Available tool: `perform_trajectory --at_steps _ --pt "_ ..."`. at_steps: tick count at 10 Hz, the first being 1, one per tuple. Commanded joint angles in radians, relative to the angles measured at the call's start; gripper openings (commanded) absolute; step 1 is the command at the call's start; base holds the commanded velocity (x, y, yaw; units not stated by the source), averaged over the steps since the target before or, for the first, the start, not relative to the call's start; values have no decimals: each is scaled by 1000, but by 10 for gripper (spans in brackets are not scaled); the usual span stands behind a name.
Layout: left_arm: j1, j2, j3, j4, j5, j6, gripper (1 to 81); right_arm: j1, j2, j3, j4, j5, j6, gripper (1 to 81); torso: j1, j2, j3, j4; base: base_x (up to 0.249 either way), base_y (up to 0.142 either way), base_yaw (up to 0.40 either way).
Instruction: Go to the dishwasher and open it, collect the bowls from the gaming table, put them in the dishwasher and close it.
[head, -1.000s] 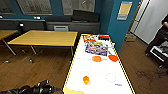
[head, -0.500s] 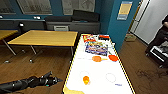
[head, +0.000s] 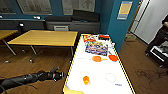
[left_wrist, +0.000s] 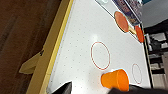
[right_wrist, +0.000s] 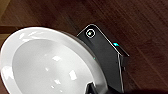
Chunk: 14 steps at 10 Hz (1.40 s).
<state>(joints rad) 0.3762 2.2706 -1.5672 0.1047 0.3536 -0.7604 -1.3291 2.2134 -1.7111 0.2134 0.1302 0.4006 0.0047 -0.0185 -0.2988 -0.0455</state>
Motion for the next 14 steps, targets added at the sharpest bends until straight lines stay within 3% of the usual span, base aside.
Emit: perform_trajectory --at_steps 1,4,6,7,9,11,14 --pt "-136 46 -47 27 57 -3 811 43 -38 -4 -19 -63 -3 10 0 0 0 0 0 0 0" --pt "-136 138 -79 47 87 -5 811 49 -22 -13 -19 -64 -3 10 0 0 0 0 0 0 0" --pt "-165 214 -152 26 197 -8 811 57 -16 -18 -19 -66 -3 10 0 0 0 0 0 0 0" --pt "-174 244 -169 27 223 -8 811 58 -13 -22 -19 -67 -3 10 0 0 0 0 0 0 0" --pt "-181 282 -212 27 226 -14 811 60 -8 -22 -19 -67 -3 10 0 1 -1 0 0 0 0" --pt "-187 336 -275 33 277 -23 811 60 -5 -25 -19 -67 -3 10 0 1 -1 0 0 0 0" --pt "-197 373 -301 36 275 -23 811 60 -2 -25 -19 -69 -3 10 0 1 -1 0 0 0 0"
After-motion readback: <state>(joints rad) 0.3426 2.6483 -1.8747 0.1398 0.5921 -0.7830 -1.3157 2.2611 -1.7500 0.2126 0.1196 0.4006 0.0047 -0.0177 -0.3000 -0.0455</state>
